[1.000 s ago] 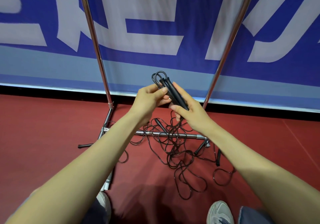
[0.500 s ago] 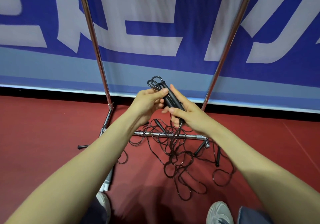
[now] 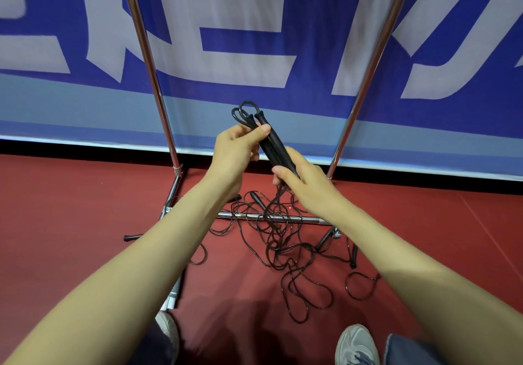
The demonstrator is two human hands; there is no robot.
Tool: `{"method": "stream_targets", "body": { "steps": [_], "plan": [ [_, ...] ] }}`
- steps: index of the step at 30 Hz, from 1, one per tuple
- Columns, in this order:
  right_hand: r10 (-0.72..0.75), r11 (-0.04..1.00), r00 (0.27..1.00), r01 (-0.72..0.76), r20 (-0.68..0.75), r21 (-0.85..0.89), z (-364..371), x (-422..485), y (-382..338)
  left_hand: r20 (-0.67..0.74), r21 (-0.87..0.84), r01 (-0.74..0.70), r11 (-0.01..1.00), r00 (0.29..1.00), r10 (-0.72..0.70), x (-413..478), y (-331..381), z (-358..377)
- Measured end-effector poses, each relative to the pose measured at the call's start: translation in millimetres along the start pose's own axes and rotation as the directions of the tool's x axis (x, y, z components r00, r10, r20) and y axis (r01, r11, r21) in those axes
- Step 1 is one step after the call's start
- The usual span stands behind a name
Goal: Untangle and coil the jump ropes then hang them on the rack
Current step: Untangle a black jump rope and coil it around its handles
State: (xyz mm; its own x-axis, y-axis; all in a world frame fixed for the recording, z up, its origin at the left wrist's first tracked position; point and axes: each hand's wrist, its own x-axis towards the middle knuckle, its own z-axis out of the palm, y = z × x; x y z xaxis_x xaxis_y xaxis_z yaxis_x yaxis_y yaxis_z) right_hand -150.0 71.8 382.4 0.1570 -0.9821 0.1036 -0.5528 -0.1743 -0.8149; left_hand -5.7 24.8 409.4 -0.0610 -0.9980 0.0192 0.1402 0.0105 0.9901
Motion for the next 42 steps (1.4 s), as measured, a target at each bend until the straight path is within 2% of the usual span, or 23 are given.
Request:
{"method": "stream_targets", "body": {
  "steps": [4,7,10,12,14,16,18,20,23,25,27,29,31,33,36,39,42],
  "plan": [
    [0.003,0.995,1.000,-0.003,-0.002,0.104,4,6,5,0.103,-0.052,0.021,0.998,0.995,-0.016,1,-6,0],
    [0.016,0.962,0.997,0.004,-0.070,0.272,1,15,6,0.223,-0.076,0.140,0.987,0.967,-0.121,-6,-17,8],
    [0.010,0.943,0.993,0.030,-0.120,0.332,-9,17,2,0.476,0.155,0.174,0.973,0.849,-0.228,-21,-27,11],
    [-0.005,0.938,0.987,0.060,-0.158,0.342,-17,15,0,0.560,0.273,0.109,0.956,0.790,-0.250,-24,-32,4],
    [0.004,0.924,0.976,0.079,-0.218,0.373,-26,13,0,0.555,0.376,0.010,0.927,0.798,-0.234,-19,-33,-10],
    [0.018,0.937,0.973,0.065,-0.231,0.343,-35,12,3,0.518,0.348,0.030,0.937,0.827,-0.218,-12,-31,-22],
    [0.006,0.956,0.985,0.045,-0.173,0.289,-40,10,5,0.450,0.247,0.103,0.964,0.868,-0.208,-4,-28,-35],
    [-0.048,0.981,0.996,0.062,-0.080,0.182,-42,5,5,0.413,0.227,0.126,0.966,0.886,-0.212,2,-26,-46],
    [-0.095,0.991,0.992,0.102,0.077,-0.087,-38,-3,4,0.430,0.277,0.137,0.951,0.867,-0.251,9,-28,-58],
    [-0.109,0.990,0.979,0.122,0.171,-0.066,-34,-6,0,0.460,0.281,0.159,0.946,0.843,-0.278,11,-27,-64],
    [-0.140,0.987,0.938,0.157,0.316,-0.029,-30,-10,-4,0.513,0.314,0.130,0.940,0.810,-0.283,12,-23,-69],
    [-0.118,0.988,0.854,0.154,0.506,-0.030,-28,-15,-7,0.548,0.401,0.130,0.907,0.759,-0.351,11,-15,-70],
    [-0.024,0.979,0.759,0.149,0.651,-0.137,-24,-18,-8,0.556,0.524,0.120,0.843,0.702,-0.445,10,-8,-65],
    [0.089,0.935,0.721,0.178,0.687,-0.308,-18,-18,-7,0.549,0.641,0.038,0.767,0.675,-0.492,8,-4,-57],
    [0.179,0.915,0.748,0.111,0.639,-0.387,-13,-15,-5,0.475,0.727,-0.031,0.686,0.745,-0.469,2,-3,-43],
    [0.202,0.900,0.823,0.058,0.531,-0.432,-20,-7,1,0.381,0.651,0.021,0.759,0.856,-0.350,-3,-11,-34],
    [0.226,0.911,0.839,-0.001,0.496,-0.413,-19,-5,2,0.342,0.627,-0.038,0.778,0.911,-0.231,-7,-19,-29]
  ]
}}
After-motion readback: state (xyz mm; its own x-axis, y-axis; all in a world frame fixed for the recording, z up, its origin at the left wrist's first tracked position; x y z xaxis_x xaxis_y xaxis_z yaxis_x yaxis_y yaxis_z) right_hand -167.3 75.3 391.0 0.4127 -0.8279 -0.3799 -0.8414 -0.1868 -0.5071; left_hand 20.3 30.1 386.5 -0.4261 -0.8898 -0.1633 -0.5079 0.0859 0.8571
